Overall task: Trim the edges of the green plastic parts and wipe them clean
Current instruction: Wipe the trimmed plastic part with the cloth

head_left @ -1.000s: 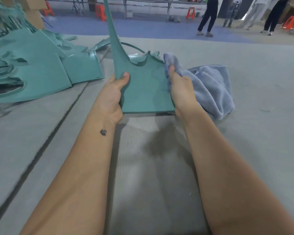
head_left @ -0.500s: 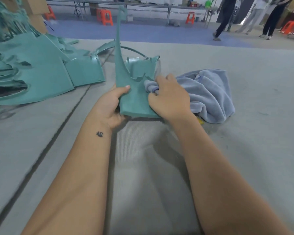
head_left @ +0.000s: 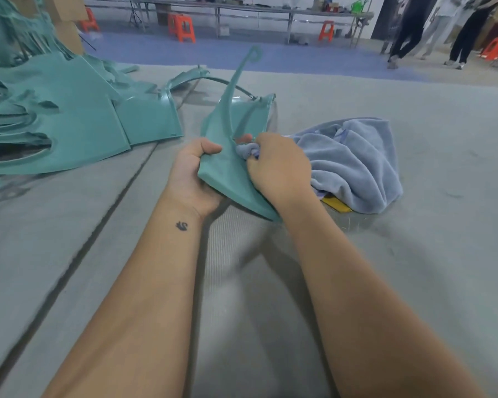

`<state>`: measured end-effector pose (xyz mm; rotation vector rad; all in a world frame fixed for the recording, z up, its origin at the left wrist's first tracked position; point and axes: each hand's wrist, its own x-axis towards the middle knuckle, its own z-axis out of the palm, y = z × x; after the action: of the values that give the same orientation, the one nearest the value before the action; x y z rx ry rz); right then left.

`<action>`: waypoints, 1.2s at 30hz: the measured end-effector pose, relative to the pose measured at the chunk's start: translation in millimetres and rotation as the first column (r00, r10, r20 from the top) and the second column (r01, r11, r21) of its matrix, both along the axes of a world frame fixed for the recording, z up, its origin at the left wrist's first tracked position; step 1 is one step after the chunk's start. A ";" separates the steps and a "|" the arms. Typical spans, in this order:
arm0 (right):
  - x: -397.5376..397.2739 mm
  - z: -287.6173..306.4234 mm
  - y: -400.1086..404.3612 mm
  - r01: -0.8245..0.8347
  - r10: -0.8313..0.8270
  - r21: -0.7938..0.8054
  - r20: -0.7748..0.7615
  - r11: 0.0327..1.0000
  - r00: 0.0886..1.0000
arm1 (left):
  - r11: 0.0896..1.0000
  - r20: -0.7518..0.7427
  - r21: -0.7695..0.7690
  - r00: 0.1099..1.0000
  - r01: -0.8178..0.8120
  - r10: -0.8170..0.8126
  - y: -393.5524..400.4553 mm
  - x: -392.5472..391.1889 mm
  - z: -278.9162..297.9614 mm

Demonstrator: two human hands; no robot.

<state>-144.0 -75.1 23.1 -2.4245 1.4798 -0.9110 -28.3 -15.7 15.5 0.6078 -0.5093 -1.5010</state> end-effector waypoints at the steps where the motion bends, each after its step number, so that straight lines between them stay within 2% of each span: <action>1: 2.5 0.6 0.1 -0.009 0.009 -0.003 0.001 1.000 1.000 | 1.000 -0.008 0.008 1.000 0.004 -0.004 -1.1 0.5 -1.6; 6: 6.5 -0.4 7.3 -0.187 0.192 -0.050 0.117 0.981 0.974 | 0.999 0.039 0.027 0.999 -0.026 0.025 -8.3 -3.8 -7.8; 11: -1.8 -0.3 3.0 -0.107 0.107 0.003 0.044 0.994 0.993 | 0.997 0.062 0.074 0.998 -0.017 0.012 -6.8 -6.8 -9.0; 16: -9.2 -2.6 2.4 -0.015 0.016 0.063 -0.021 0.998 1.000 | 0.999 0.051 0.037 0.999 -0.006 0.004 -3.2 -8.7 -9.0; 20: -13.4 -5.7 2.8 0.102 -0.100 0.021 -0.099 0.995 0.990 | 1.000 0.053 0.015 0.999 0.008 -0.008 -3.1 -9.3 -9.6; 22: -13.8 -7.0 2.4 0.109 -0.111 -0.024 -0.088 0.994 0.990 | 1.000 0.027 -0.008 1.000 0.010 -0.009 -3.4 -7.5 -10.3; 23: -15.0 -4.8 1.8 0.108 -0.108 -0.016 -0.041 0.994 0.993 | 1.000 0.007 -0.024 1.000 0.010 -0.010 -3.7 -5.7 -10.5; 25: -21.8 4.9 -1.6 0.104 -0.138 0.156 0.232 0.982 0.963 | 0.998 -0.054 -0.063 0.998 0.014 -0.017 -3.6 -2.3 -9.7; 27: -32.8 14.9 -9.6 -0.001 -0.221 0.384 0.534 0.923 0.816 | 0.994 -0.124 -0.105 0.992 0.005 -0.019 -2.6 1.3 -8.5; 28: -38.9 17.8 -13.7 -0.062 -0.264 0.437 0.643 0.897 0.719 | 0.992 -0.152 -0.125 0.988 -0.003 -0.016 -2.0 3.4 -8.6; 30: -50.1 20.9 -19.3 -0.057 -0.332 0.415 0.797 0.908 0.505 | 0.989 -0.195 -0.144 0.981 -0.024 -0.004 -0.9 7.9 -9.9; 32: -62.0 24.1 -20.5 0.126 -0.335 0.310 0.869 0.942 0.363 | 0.990 -0.219 -0.137 0.976 -0.045 0.015 -0.8 11.9 -10.7; 33: -66.0 26.1 -19.4 0.200 -0.295 0.238 0.892 0.951 0.343 | 0.990 -0.213 -0.128 0.977 -0.059 0.030 -1.5 13.4 -10.8; 34: -68.5 28.4 -17.2 0.237 -0.239 0.158 0.899 0.959 0.367 | 0.991 -0.191 -0.116 0.981 -0.068 0.045 -2.3 14.4 -10.8; 36: -64.8 32.3 -7.6 0.229 -0.166 0.051 0.841 0.972 0.516 | 0.996 -0.106 -0.077 0.994 -0.042 0.034 -3.7 13.6 -9.4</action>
<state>-208.8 -82.7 55.5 -1.3808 1.2943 -1.8515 -14.8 -19.4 6.2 0.4720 -0.4717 -1.4611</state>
